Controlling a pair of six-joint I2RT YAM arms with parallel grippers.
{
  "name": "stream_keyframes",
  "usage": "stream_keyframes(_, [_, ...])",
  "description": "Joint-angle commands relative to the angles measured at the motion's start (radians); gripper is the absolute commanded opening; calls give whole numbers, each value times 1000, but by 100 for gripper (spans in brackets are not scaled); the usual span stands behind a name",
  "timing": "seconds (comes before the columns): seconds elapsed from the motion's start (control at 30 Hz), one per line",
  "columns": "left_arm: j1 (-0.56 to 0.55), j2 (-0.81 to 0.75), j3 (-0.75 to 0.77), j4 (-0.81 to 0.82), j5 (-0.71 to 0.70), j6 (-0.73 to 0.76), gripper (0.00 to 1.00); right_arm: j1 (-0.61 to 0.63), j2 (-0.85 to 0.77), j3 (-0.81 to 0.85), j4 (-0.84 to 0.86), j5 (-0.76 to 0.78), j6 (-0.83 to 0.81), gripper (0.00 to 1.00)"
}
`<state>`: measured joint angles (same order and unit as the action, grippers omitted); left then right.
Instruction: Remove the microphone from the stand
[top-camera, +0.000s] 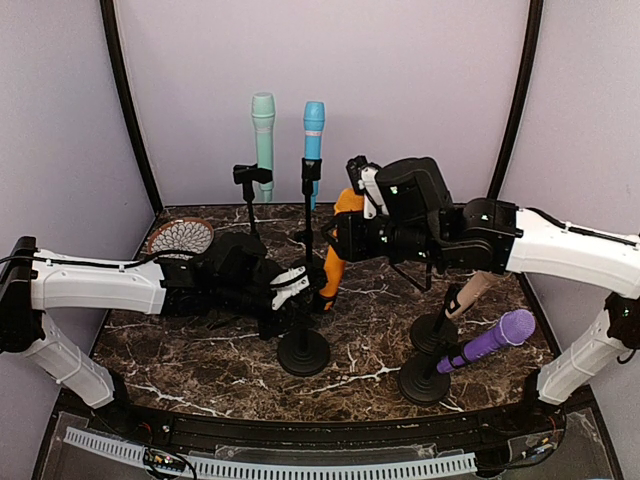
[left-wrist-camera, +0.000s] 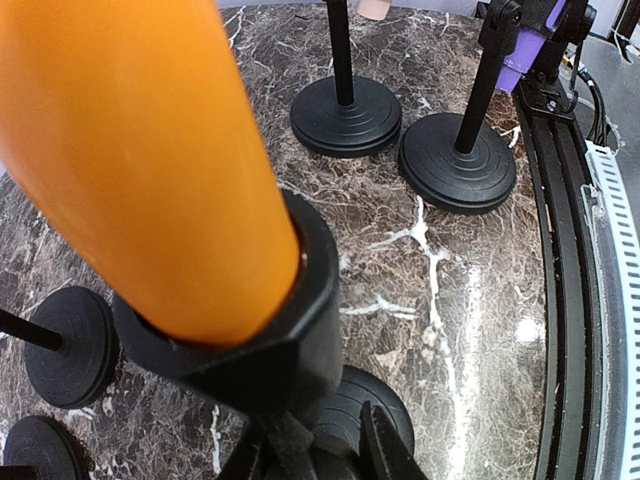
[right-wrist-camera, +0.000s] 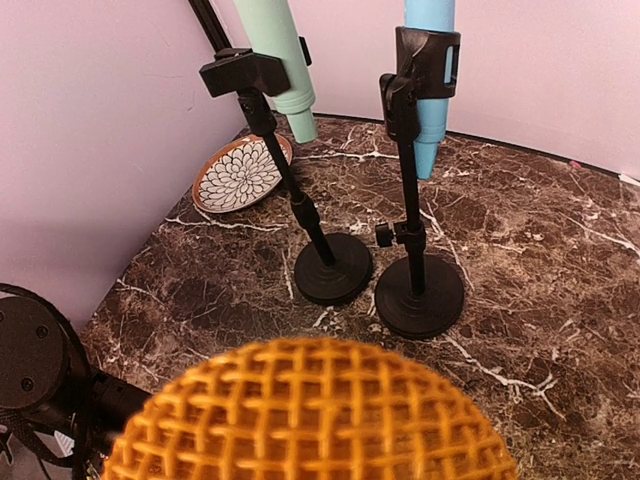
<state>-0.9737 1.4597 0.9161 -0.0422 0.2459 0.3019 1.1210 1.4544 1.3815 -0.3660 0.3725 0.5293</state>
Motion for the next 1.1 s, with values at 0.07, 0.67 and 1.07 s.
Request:
stream_keyframes(0.07, [-20, 21, -4, -97, -6, 49, 0, -62, -87, -13, 215, -95, -60, 11])
stream_keyframes(0.67, [-20, 16, -2, -99, -5, 49, 0, -79, -132, -35, 260, -200, -132, 11])
stream_keyframes(1.07, [-22, 18, -1, -99, -7, 48, 0, -87, -156, -17, 222, -166, -112, 11])
